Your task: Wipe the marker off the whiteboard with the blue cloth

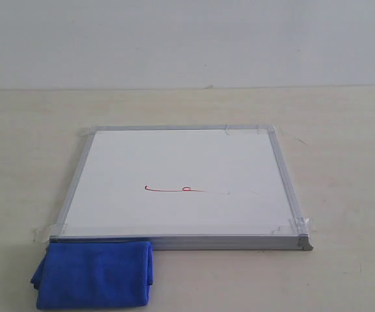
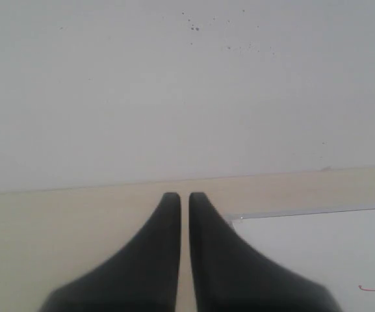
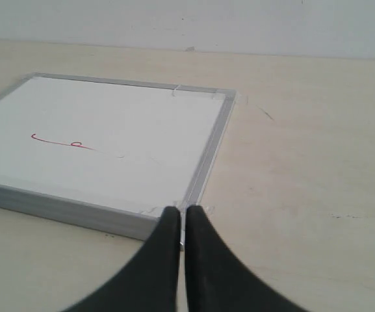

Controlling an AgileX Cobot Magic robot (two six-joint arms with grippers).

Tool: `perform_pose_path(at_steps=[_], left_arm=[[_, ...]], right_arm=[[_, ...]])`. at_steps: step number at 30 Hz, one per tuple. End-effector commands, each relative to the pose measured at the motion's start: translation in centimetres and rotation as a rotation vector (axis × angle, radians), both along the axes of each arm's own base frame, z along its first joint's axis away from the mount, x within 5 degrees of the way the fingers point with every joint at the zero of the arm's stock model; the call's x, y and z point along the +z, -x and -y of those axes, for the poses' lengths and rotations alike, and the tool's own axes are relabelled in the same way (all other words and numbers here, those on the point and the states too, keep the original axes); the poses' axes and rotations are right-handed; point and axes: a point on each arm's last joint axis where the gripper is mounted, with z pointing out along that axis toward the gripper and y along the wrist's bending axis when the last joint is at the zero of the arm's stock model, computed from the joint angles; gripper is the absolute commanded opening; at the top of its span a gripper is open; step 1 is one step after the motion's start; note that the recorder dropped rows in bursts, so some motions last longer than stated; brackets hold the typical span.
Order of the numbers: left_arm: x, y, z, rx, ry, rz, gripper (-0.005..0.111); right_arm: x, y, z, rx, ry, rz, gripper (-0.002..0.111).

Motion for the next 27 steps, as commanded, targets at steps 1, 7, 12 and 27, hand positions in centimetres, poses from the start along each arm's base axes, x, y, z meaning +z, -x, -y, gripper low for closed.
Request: perform_pose_path(at_steps=[1, 7, 12, 27], left_arm=[[0.08, -0.01, 0.02, -0.004, 0.015, 0.000, 0.004], [0.08, -0.01, 0.02, -0.004, 0.015, 0.000, 0.004], [0.08, -0.01, 0.02, -0.004, 0.015, 0.000, 0.004], [0.08, -0.01, 0.02, -0.004, 0.015, 0.000, 0.004]], right_arm=[[0.04, 0.01, 0.04, -0.006, 0.000, 0.006, 0.000], [0.04, 0.01, 0.04, -0.006, 0.000, 0.006, 0.000], [0.04, 0.01, 0.04, -0.006, 0.000, 0.006, 0.000], [0.00, 0.04, -0.04, 0.000, -0.010, -0.001, 0.000]])
